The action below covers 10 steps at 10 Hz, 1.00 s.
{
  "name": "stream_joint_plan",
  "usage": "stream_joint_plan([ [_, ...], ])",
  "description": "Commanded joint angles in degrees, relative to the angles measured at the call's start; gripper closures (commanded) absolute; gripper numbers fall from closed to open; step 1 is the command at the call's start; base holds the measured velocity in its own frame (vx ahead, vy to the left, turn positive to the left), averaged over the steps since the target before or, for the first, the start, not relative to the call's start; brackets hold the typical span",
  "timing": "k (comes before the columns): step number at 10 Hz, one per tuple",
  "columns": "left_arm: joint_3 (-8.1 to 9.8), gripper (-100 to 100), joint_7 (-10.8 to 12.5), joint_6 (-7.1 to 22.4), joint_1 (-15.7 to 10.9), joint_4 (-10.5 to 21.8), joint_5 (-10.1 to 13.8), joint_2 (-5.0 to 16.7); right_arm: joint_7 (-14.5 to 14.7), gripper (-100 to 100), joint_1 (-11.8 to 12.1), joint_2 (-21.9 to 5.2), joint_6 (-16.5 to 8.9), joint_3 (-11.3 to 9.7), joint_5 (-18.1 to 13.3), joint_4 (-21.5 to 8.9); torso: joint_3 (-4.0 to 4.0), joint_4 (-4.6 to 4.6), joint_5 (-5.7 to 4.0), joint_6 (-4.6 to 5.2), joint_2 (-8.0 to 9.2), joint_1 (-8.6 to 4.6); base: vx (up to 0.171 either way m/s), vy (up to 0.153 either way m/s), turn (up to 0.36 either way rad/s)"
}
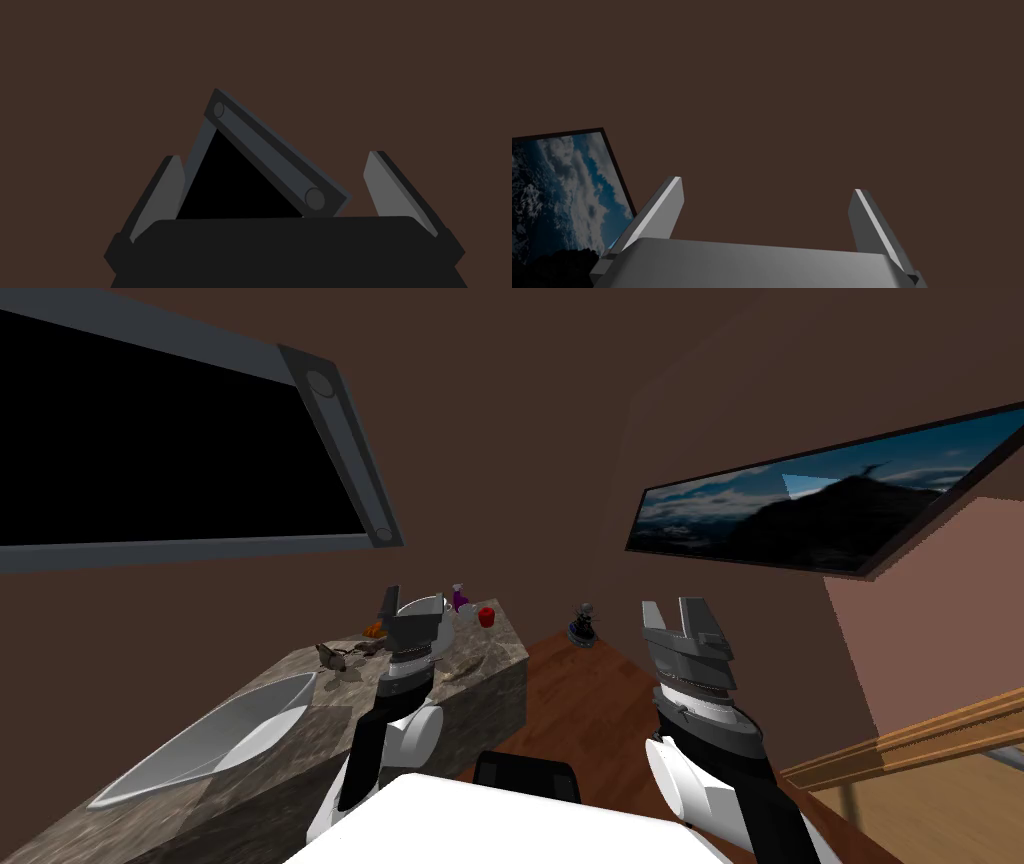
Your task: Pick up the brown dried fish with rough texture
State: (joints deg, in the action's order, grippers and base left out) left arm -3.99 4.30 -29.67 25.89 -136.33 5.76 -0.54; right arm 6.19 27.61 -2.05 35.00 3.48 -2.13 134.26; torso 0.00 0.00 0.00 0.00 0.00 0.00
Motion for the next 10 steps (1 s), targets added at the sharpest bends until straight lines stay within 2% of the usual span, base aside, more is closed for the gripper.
stream_joint_plan([
  [1, 0.12, -100, 0.5, 1.3, -0.5, -0.2, 0.2, 2.0, 0.0, 0, 0.0, 0.0, 0.0, 0.0, 0.0, 0.0, 0.00, 0.00, 0.00, 0.00, 0.00, 0.00, -0.032, -0.031, -0.068],
  [5, 0.71, -100, 3.5, 7.6, -3.4, -1.2, 1.4, 6.9, 0.0, 0, 0.0, 0.0, 0.0, 0.0, 0.0, 0.0, 0.14, 0.06, -0.04, 0.02, 0.23, -0.17, -0.060, -0.046, -0.130],
  [6, 0.71, -100, 3.5, 8.6, -3.4, -1.2, 1.4, 6.9, 0.0, 0, 0.0, 0.0, 0.0, 0.0, 0.0, 0.0, 0.12, 0.05, -0.04, 0.02, 0.21, -0.16, -0.031, -0.025, -0.081],
  [7, 0.93, -100, 4.6, 10.7, -4.4, -1.6, 1.8, 7.7, 0.0, 0, 0.0, 0.0, 0.0, 0.0, 0.0, 0.0, 0.09, 0.04, -0.03, 0.00, 0.15, -0.10, -0.023, -0.025, -0.118],
  [8, 0.93, -100, 4.6, 11.2, -4.4, -1.6, 1.8, 7.7, 0.0, 0, 0.0, 0.0, 0.0, 0.0, 0.0, 0.0, 0.07, 0.03, -0.02, 0.02, 0.11, -0.09, -0.017, -0.018, -0.069],
  [9, 1.17, -100, 5.7, 13.5, -5.4, -2.0, 2.2, 8.3, 0.0, 0, 0.0, 0.0, 0.0, 0.0, 0.0, 0.0, 0.05, 0.02, -0.02, 0.00, 0.08, -0.06, -0.021, -0.024, -0.146],
  [10, 1.17, -100, 5.7, 14.1, -5.4, -2.0, 2.2, 8.3, 0.0, 0, 0.0, 0.0, 0.0, 0.0, 0.0, 0.0, 0.05, 0.02, -0.02, 0.02, 0.08, -0.08, -0.017, -0.017, -0.074],
])
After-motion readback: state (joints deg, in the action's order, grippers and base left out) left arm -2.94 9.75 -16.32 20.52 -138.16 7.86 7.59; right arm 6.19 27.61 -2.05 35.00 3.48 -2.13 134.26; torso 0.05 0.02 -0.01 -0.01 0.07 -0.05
